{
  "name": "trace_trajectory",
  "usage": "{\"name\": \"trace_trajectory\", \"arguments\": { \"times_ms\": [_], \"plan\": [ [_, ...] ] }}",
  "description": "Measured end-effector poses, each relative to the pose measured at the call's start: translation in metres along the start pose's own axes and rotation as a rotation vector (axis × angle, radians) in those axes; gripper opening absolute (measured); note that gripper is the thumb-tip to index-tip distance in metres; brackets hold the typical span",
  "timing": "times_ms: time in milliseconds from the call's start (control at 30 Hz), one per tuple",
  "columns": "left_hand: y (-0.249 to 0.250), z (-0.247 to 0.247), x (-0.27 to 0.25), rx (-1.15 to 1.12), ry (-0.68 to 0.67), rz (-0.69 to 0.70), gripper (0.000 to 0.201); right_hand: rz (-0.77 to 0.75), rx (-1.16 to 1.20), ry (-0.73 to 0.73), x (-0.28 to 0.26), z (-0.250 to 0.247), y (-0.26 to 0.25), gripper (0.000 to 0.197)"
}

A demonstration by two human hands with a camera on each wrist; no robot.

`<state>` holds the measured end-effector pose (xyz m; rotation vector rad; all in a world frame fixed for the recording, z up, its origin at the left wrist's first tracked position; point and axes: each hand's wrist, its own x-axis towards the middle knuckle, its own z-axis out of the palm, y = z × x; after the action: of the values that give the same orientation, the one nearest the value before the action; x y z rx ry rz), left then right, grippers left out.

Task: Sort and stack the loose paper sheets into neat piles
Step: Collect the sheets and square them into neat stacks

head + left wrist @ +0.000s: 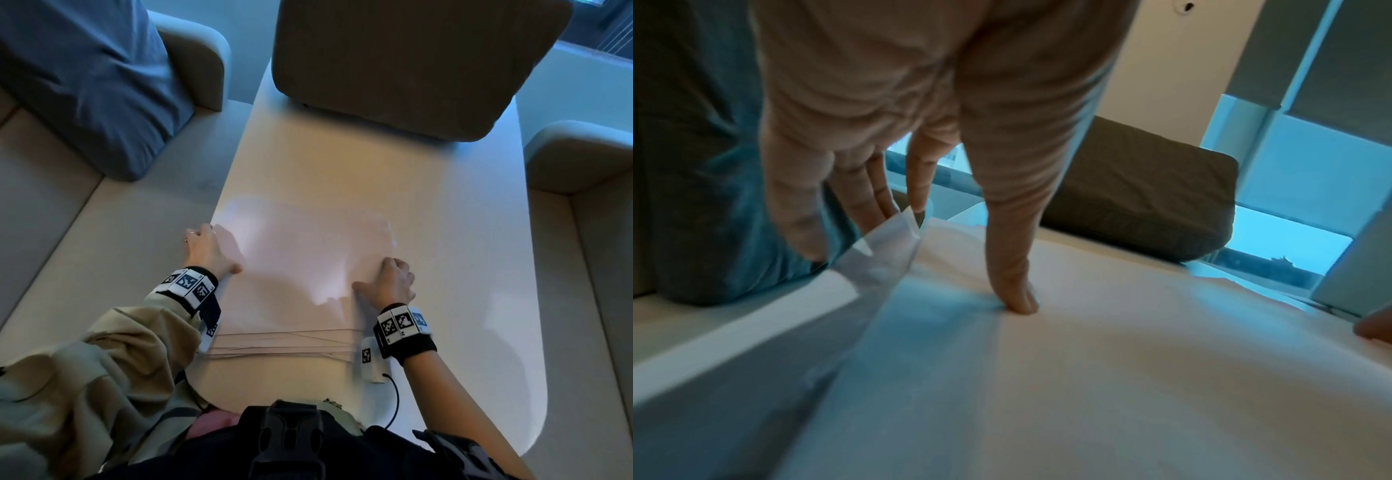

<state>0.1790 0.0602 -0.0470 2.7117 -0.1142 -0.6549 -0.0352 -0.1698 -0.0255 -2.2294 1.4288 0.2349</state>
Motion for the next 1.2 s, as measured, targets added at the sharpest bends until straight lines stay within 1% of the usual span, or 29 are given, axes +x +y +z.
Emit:
{"name": "trace_trajectory", "arguments": {
  "times_ms": [67, 133, 200, 267, 333, 367, 433, 467, 500, 533, 567, 600, 633, 700, 733, 767, 833, 900, 933, 1000, 1033, 1100, 1200],
  "plan": [
    [-0.001, 0.000, -0.001, -0.015, 0.005, -0.015, 0.104, 0.056, -0.044, -0.038, 0.003, -0.004, -0.004, 0.093],
    [-0.005, -0.001, 0.001, -0.063, 0.011, -0.052, 0.102, 0.073, -0.046, -0.039, 0.007, -0.006, -0.008, 0.101],
    [-0.008, -0.002, -0.002, -0.117, 0.020, -0.074, 0.100, 0.095, 0.061, -0.034, 0.011, -0.007, -0.011, 0.103],
    [-0.012, -0.004, -0.002, -0.144, 0.024, -0.068, 0.099, 0.109, 0.194, 0.005, 0.016, -0.006, -0.010, 0.102],
    [-0.015, -0.003, -0.003, -0.169, 0.030, -0.049, 0.099, 0.071, 0.204, 0.074, 0.015, -0.002, -0.009, 0.096],
    [-0.016, -0.003, -0.003, -0.176, 0.035, -0.042, 0.098, 0.040, 0.190, 0.099, 0.013, 0.001, -0.009, 0.090],
    [-0.017, -0.001, -0.004, -0.181, 0.042, -0.026, 0.097, -0.002, 0.186, 0.110, 0.009, 0.006, -0.011, 0.068],
    [-0.017, -0.001, -0.004, -0.183, 0.045, -0.019, 0.097, 0.003, 0.185, 0.092, 0.007, 0.007, -0.013, 0.056],
    [-0.017, -0.001, -0.003, -0.186, 0.044, -0.016, 0.097, 0.021, 0.187, 0.073, 0.006, 0.006, -0.014, 0.051],
    [-0.017, -0.001, -0.003, -0.188, 0.043, -0.011, 0.098, 0.043, 0.190, 0.066, 0.006, 0.006, -0.016, 0.055],
    [-0.018, -0.001, -0.003, -0.188, 0.042, -0.007, 0.099, 0.052, 0.188, 0.077, 0.005, 0.005, -0.016, 0.064],
    [-0.018, -0.001, -0.002, -0.188, 0.042, -0.003, 0.100, 0.029, 0.167, 0.098, 0.004, 0.006, -0.017, 0.072],
    [-0.019, -0.001, -0.002, -0.187, 0.042, -0.001, 0.100, -0.025, 0.133, 0.111, 0.002, 0.008, -0.019, 0.077],
    [-0.020, -0.001, -0.002, -0.187, 0.045, 0.003, 0.101, -0.132, 0.087, 0.092, -0.003, 0.014, -0.023, 0.083],
    [-0.020, -0.001, -0.002, -0.188, 0.044, 0.005, 0.101, -0.141, 0.087, 0.085, -0.005, 0.016, -0.025, 0.088],
    [-0.020, -0.001, -0.002, -0.190, 0.040, 0.005, 0.100, -0.118, 0.109, 0.086, -0.006, 0.016, -0.027, 0.095],
    [-0.020, -0.001, -0.002, -0.192, 0.036, 0.004, 0.100, -0.015, 0.223, 0.091, -0.004, 0.009, -0.029, 0.111],
    [-0.020, -0.002, -0.001, -0.195, 0.029, 0.003, 0.101, 0.094, 0.359, 0.090, -0.001, 0.000, -0.027, 0.120],
    [-0.021, -0.002, -0.001, -0.197, 0.025, 0.003, 0.102, 0.137, 0.390, 0.086, 0.001, -0.003, -0.025, 0.119],
    [-0.021, -0.001, -0.002, -0.196, 0.028, 0.009, 0.101, 0.167, 0.337, 0.052, 0.003, -0.007, -0.023, 0.106],
    [-0.020, 0.000, -0.003, -0.193, 0.038, 0.014, 0.101, 0.169, 0.298, 0.029, 0.004, -0.007, -0.022, 0.099],
    [-0.019, 0.002, -0.005, -0.202, 0.070, 0.023, 0.100, 0.169, 0.261, 0.003, 0.006, -0.005, -0.021, 0.091],
    [-0.015, 0.004, -0.006, -0.210, 0.086, 0.036, 0.101, 0.125, 0.200, 0.042, 0.004, -0.003, -0.020, 0.084]
  ]
}}
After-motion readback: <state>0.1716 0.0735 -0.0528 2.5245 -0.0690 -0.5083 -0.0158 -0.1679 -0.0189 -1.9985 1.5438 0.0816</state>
